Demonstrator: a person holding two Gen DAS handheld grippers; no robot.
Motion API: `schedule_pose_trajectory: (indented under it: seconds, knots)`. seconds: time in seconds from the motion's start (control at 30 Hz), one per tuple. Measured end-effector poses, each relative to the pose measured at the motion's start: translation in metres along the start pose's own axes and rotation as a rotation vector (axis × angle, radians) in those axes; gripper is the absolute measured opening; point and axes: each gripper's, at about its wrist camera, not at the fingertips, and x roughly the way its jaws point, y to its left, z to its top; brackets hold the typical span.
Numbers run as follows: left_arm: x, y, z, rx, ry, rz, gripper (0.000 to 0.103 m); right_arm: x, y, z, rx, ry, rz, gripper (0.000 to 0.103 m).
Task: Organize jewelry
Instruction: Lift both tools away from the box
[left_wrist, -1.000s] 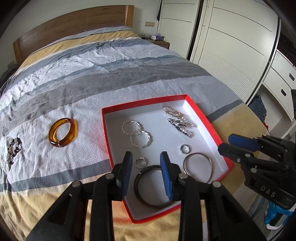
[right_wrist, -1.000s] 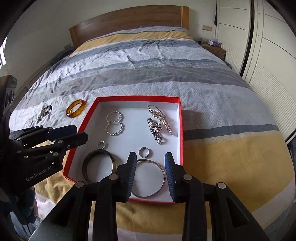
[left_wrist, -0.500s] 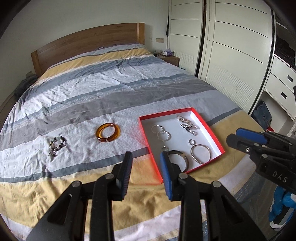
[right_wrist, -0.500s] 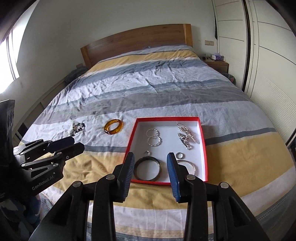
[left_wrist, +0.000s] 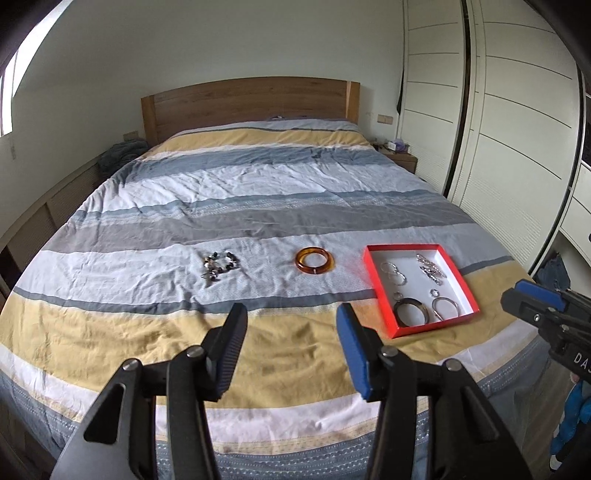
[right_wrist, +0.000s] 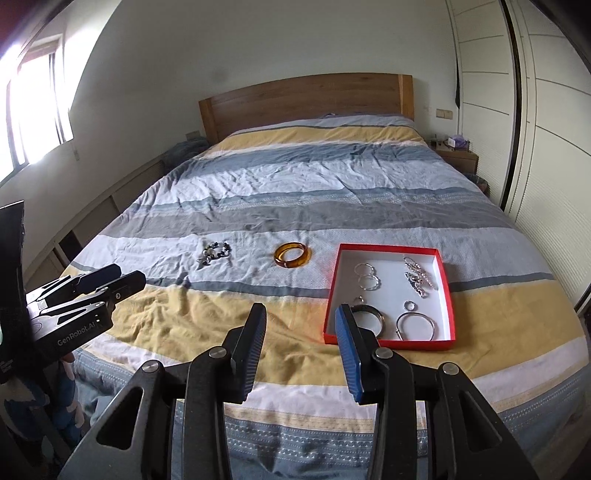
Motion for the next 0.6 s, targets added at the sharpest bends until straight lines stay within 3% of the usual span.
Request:
schedule_pose_trajectory:
  seconds: [0.2,0.43,0.6]
  knots:
    - [-0.041,0.022,-0.001,-0.051,-0.059,0.029,0.048,-0.035,0.029,0.002,-0.023,-0.043,0.02,0.046]
    - [-0.086,0.044,0.0,-0.088,-0.146,0.063,0.048,-0.061,0.057,-0.001,-0.058,-0.076,0.032,0.046]
    - [-0.096,0.06,0.003,-0.106,-0.172,0.058,0.048,-0.071,0.069,0.002,-0.085,-0.106,0.036,0.046]
